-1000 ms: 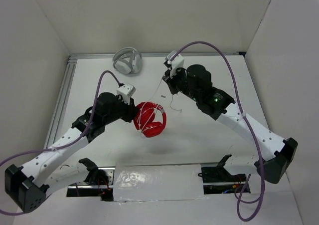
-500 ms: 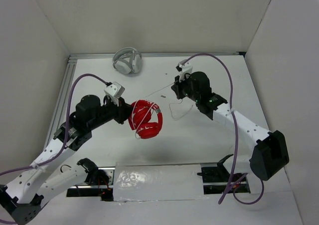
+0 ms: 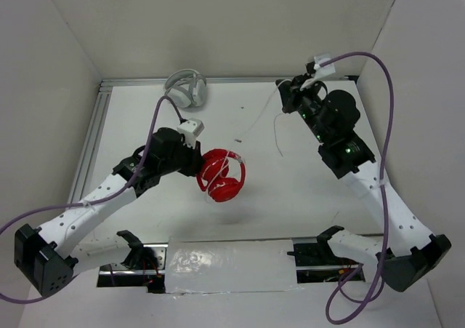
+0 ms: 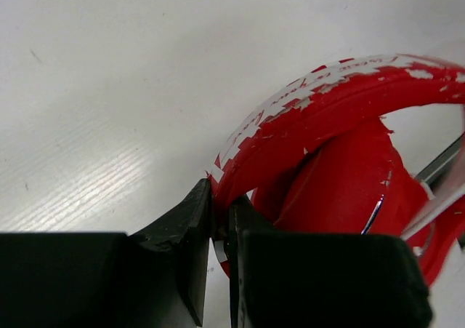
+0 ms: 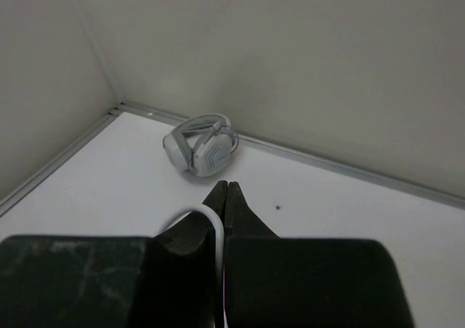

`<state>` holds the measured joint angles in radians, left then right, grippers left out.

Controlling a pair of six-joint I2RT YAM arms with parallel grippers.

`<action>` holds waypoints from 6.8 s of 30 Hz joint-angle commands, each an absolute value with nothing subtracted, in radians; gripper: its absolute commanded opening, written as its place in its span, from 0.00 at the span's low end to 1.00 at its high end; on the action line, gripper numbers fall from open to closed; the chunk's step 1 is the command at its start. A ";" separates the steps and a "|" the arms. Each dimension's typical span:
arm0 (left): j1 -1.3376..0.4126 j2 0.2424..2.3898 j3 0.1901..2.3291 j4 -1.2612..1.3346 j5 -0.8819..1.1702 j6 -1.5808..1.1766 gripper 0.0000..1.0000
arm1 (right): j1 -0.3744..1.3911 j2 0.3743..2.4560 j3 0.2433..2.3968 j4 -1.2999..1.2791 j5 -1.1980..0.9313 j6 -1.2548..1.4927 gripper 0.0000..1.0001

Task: Wrap the headphones

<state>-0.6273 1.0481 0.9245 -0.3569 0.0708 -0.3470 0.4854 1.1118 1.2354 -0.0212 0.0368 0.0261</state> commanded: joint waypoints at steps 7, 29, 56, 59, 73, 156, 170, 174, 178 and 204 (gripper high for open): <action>-0.647 1.028 0.942 -0.341 0.095 -0.365 0.00 | 0.407 1.054 1.195 -0.032 0.055 0.012 0.00; -0.653 0.638 0.868 -0.264 0.453 -0.350 0.00 | 0.150 1.618 1.184 -0.009 -0.067 0.216 0.00; -0.652 0.928 0.847 -0.356 0.014 -0.552 0.00 | 0.495 1.143 1.215 -0.161 0.041 0.120 0.00; -0.652 1.015 0.868 -0.380 -0.027 -0.593 0.00 | 0.644 1.042 1.192 -0.189 0.098 0.106 0.00; -0.474 1.492 1.218 -0.567 -0.247 -0.882 0.00 | 1.432 0.928 1.127 -0.284 0.376 0.127 0.00; -0.207 1.117 1.146 -0.359 0.216 -0.586 0.00 | 1.150 0.888 0.712 0.209 0.359 -0.173 0.00; -0.573 1.125 0.925 -0.164 0.155 -0.213 0.00 | 1.036 1.178 1.222 -0.179 0.252 -0.443 0.00; -0.656 1.036 0.830 -0.094 0.173 -0.138 0.00 | 0.863 1.199 1.255 -0.189 0.068 -0.448 0.00; -0.709 0.948 0.773 -0.043 0.225 -0.100 0.00 | 0.728 1.239 1.269 -0.204 -0.083 -0.417 0.00; -0.712 0.867 0.974 -0.043 -0.058 -0.406 0.00 | 0.709 1.318 0.710 0.330 -0.358 0.113 0.13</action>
